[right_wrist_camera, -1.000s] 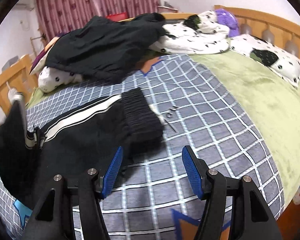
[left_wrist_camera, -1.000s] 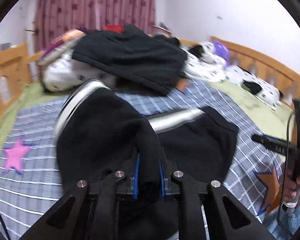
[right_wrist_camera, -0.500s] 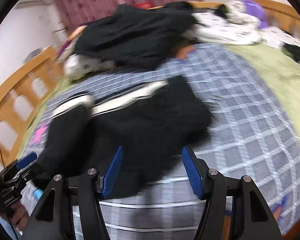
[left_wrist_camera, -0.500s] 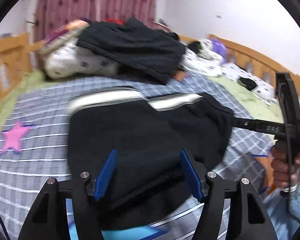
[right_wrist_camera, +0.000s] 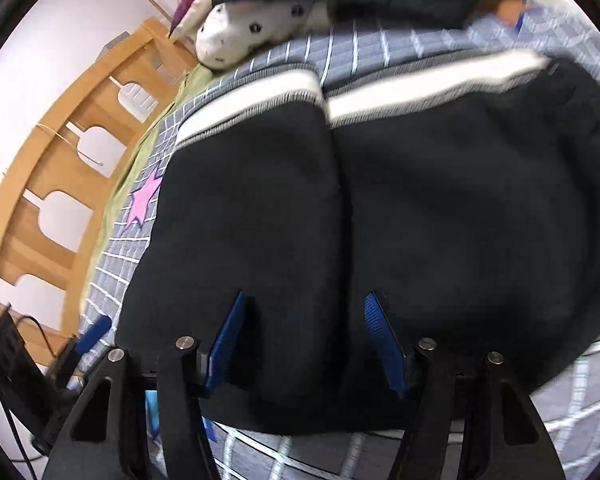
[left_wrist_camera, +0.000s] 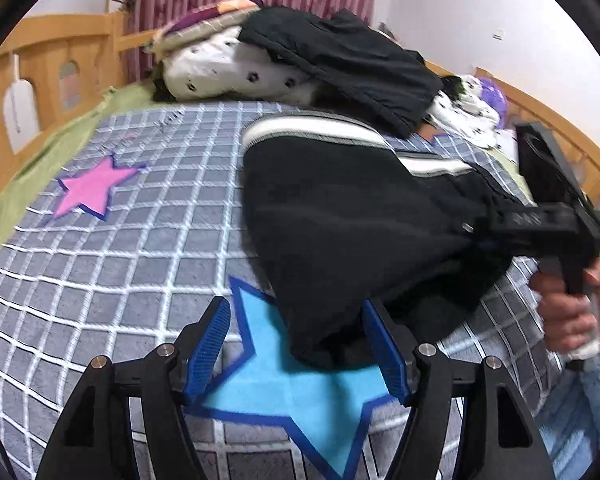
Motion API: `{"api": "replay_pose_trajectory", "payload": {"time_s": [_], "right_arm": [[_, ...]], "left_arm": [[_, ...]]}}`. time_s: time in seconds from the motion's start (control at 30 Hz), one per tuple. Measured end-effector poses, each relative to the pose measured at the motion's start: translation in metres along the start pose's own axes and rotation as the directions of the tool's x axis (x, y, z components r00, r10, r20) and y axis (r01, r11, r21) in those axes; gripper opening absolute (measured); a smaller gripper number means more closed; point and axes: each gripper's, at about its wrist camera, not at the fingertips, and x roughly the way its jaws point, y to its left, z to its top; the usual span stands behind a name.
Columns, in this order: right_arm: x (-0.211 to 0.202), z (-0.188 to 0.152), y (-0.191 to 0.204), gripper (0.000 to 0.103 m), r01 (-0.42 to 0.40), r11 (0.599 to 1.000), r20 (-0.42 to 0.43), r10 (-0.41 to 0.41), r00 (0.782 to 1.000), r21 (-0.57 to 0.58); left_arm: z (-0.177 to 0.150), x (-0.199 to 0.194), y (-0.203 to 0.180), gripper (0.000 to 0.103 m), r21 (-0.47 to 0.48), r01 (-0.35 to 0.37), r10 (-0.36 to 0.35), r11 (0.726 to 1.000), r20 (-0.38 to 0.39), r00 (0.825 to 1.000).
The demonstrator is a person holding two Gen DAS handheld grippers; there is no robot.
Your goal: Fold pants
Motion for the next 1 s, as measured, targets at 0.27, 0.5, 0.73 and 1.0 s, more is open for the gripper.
{"api": "replay_pose_trajectory", "payload": {"time_s": [0.27, 0.5, 0.73, 1.0], "right_arm": [[-0.038, 0.014, 0.017, 0.017, -0.03, 0.996, 0.152, 0.043, 0.987, -0.085], [-0.103, 0.037, 0.01, 0.016, 0.09, 0.983, 0.303, -0.038, 0.952, -0.162], [-0.163, 0.047, -0.04, 0.016, 0.207, 0.972, 0.417, -0.142, 0.898, -0.114], [-0.132, 0.021, -0.146, 0.016, 0.361, 0.931, 0.29, -0.36, 0.887, 0.052]], "left_arm": [[-0.017, 0.039, 0.011, 0.072, -0.152, 0.045, -0.057, 0.987, -0.074, 0.996], [-0.002, 0.05, -0.019, 0.072, -0.048, 0.016, -0.02, 0.999, -0.088, 0.996], [0.01, 0.044, -0.065, 0.072, 0.076, 0.108, -0.104, 0.991, -0.051, 0.993], [0.002, 0.059, -0.088, 0.071, 0.109, 0.129, -0.118, 0.986, -0.103, 0.988]]}}
